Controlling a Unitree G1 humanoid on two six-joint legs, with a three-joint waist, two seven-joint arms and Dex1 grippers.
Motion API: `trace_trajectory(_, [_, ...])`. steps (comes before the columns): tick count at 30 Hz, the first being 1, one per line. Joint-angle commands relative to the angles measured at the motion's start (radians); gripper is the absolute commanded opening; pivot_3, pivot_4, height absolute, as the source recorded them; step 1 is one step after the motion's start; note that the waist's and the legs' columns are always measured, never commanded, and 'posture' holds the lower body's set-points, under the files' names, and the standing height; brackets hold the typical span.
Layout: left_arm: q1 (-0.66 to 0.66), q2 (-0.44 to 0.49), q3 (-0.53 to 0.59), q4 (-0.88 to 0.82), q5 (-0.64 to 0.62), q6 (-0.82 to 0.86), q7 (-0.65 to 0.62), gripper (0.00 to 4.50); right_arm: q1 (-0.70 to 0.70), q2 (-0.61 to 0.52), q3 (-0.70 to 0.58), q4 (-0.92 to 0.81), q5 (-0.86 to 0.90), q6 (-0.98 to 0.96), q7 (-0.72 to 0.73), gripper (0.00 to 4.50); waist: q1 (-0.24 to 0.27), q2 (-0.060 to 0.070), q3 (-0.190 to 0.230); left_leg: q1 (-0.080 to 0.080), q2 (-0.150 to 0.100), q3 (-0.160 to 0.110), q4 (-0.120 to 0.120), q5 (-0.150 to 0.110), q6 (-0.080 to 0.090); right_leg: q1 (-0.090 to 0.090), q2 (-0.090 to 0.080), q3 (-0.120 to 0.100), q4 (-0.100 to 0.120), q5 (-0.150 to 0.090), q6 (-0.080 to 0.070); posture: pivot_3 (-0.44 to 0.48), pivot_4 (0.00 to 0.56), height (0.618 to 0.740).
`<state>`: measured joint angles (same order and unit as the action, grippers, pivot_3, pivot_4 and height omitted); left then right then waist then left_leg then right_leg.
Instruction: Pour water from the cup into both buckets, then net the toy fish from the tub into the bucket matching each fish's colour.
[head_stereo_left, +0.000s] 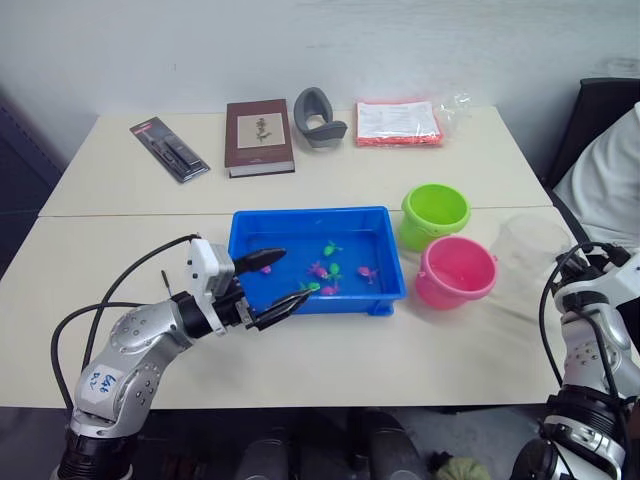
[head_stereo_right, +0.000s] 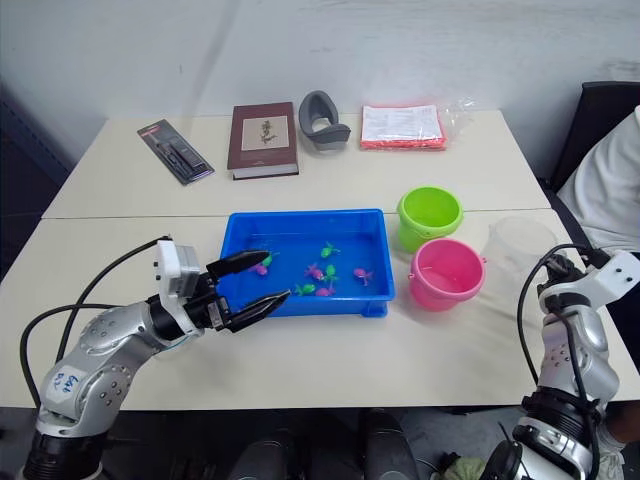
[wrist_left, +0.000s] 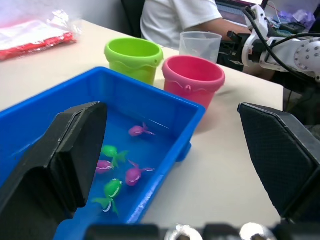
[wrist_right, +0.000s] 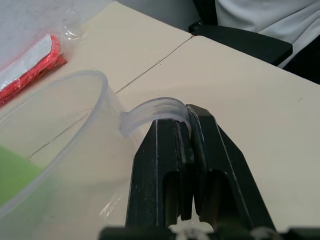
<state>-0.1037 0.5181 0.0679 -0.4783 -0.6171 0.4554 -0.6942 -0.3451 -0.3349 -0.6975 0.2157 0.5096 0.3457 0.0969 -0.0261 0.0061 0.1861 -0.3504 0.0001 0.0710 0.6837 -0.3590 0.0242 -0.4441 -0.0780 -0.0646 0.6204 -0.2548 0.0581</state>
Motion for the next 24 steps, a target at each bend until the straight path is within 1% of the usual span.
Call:
trace_trajectory(1, [-0.005, 0.011, 0.009, -0.032, 0.008, -0.019, -0.006, 4.5, 0.019, 0.0, 0.015, 0.01, -0.018, -0.075, 0.007, 0.02, 0.0, 0.0, 0.0, 0.0, 0.0, 0.0, 0.0, 0.0, 0.0, 0.0, 0.0, 0.0, 0.0, 0.0, 0.0, 0.0, 0.15, 0.74])
trace_trajectory(4, [-0.013, 0.016, 0.017, -0.023, 0.011, -0.022, -0.003, 4.5, 0.042, -0.001, 0.01, 0.013, -0.011, -0.133, 0.012, 0.02, 0.0, 0.0, 0.0, 0.0, 0.0, 0.0, 0.0, 0.0, 0.0, 0.0, 0.0, 0.0, 0.0, 0.0, 0.0, 0.0, 0.15, 0.74])
trace_trajectory(5, [-0.012, 0.018, 0.024, -0.016, 0.018, -0.026, 0.002, 4.5, 0.056, -0.006, 0.01, 0.013, -0.01, -0.14, 0.017, 0.81, 0.001, 0.0, 0.0, 0.0, 0.0, 0.0, 0.0, 0.0, 0.0, 0.0, 0.0, 0.0, 0.0, 0.0, 0.0, 0.0, 0.15, 0.74])
trace_trajectory(7, [-0.012, 0.017, 0.042, -0.003, 0.024, -0.03, 0.016, 4.5, 0.083, -0.015, 0.016, 0.0, -0.006, -0.13, 0.026, 1.56, 0.002, 0.0, 0.0, 0.001, 0.0, 0.0, 0.0, 0.0, 0.0, 0.0, 0.0, 0.0, 0.0, 0.0, 0.0, 0.0, 0.15, 0.74])
trace_trajectory(9, [-0.009, 0.02, 0.052, 0.0, 0.024, -0.03, 0.017, 4.5, 0.108, -0.018, 0.014, -0.032, 0.003, -0.109, 0.016, 2.63, 0.002, 0.0, 0.0, 0.002, -0.001, 0.0, 0.0, 0.0, 0.0, 0.0, 0.0, 0.001, 0.0, 0.0, 0.0, 0.0, 0.15, 0.74])
trace_trajectory(12, [0.03, 0.035, 0.063, -0.019, 0.02, -0.024, 0.003, 4.5, 0.182, -0.022, 0.011, -0.129, 0.027, -0.067, 0.025, 4.18, 0.002, 0.0, 0.0, 0.002, -0.001, 0.0, 0.0, 0.0, 0.0, 0.0, 0.0, 0.001, 0.0, 0.0, 0.0, 0.0, 0.15, 0.74])
trace_trajectory(13, [0.049, 0.039, 0.07, -0.024, 0.02, -0.024, 0.0, 4.5, 0.217, -0.026, 0.012, -0.171, 0.043, -0.046, 0.043, 4.41, 0.002, 0.0, 0.0, 0.002, 0.0, 0.0, -0.001, 0.0, 0.0, 0.0, 0.0, 0.001, 0.0, 0.0, 0.0, 0.0, 0.15, 0.74])
trace_trajectory(15, [0.075, 0.043, 0.083, -0.029, 0.015, -0.028, -0.002, 4.5, 0.271, -0.04, 0.004, -0.227, 0.066, 0.0, 0.05, 4.41, 0.001, 0.0, 0.0, 0.002, 0.0, 0.0, -0.002, 0.0, 0.001, 0.0, 0.0, 0.001, 0.0, 0.0, 0.0, 0.0, 0.15, 0.74])
trace_trajectory(17, [0.101, 0.048, 0.101, -0.037, 0.011, -0.031, 0.002, 4.5, 0.334, -0.077, -0.011, -0.264, 0.095, 0.055, 0.081, 4.41, 0.001, 0.0, 0.0, 0.002, 0.0, 0.0, -0.002, -0.001, 0.002, 0.0, -0.001, 0.001, -0.001, 0.0, 0.0, 0.0, 0.15, 0.74])
trace_trajectory(19, [0.127, 0.047, 0.12, -0.05, 0.012, -0.033, 0.011, 4.5, 0.399, -0.121, -0.01, -0.313, 0.112, 0.073, 0.152, 4.41, 0.002, 0.0, 0.0, 0.003, 0.0, -0.001, -0.002, -0.003, 0.005, 0.0, -0.001, 0.002, -0.001, 0.0, 0.0, 0.0, 0.15, 0.74])
trace_trajectory(20, [0.139, 0.046, 0.13, -0.059, 0.013, -0.033, 0.018, 4.5, 0.426, -0.145, -0.004, -0.348, 0.127, 0.08, 0.196, 4.41, 0.003, 0.0, 0.0, 0.004, 0.0, -0.001, -0.002, -0.004, 0.006, 0.0, -0.001, 0.002, -0.001, 0.0, 0.0, 0.0, 0.15, 0.74])
trace_trajectory(22, [0.197, 0.058, 0.164, -0.089, 0.013, -0.032, 0.015, 4.5, 0.47, -0.198, -0.004, -0.443, 0.18, 0.049, 0.339, 4.41, 0.0, 0.0, 0.0, 0.004, 0.0, 0.0, -0.002, -0.004, 0.007, 0.0, -0.001, 0.002, -0.001, 0.0, 0.0, 0.0, 0.15, 0.74])
trace_trajectory(24, [0.28, 0.093, 0.216, -0.102, 0.048, -0.061, -0.014, 4.5, 0.5, -0.27, -0.001, -0.47, 0.213, 0.044, 0.48, 4.41, -0.004, -0.001, 0.001, 0.003, 0.0, 0.002, -0.003, -0.005, 0.007, 0.001, 0.0, 0.003, -0.001, 0.0, -0.001, 0.0, 0.15, 0.74])
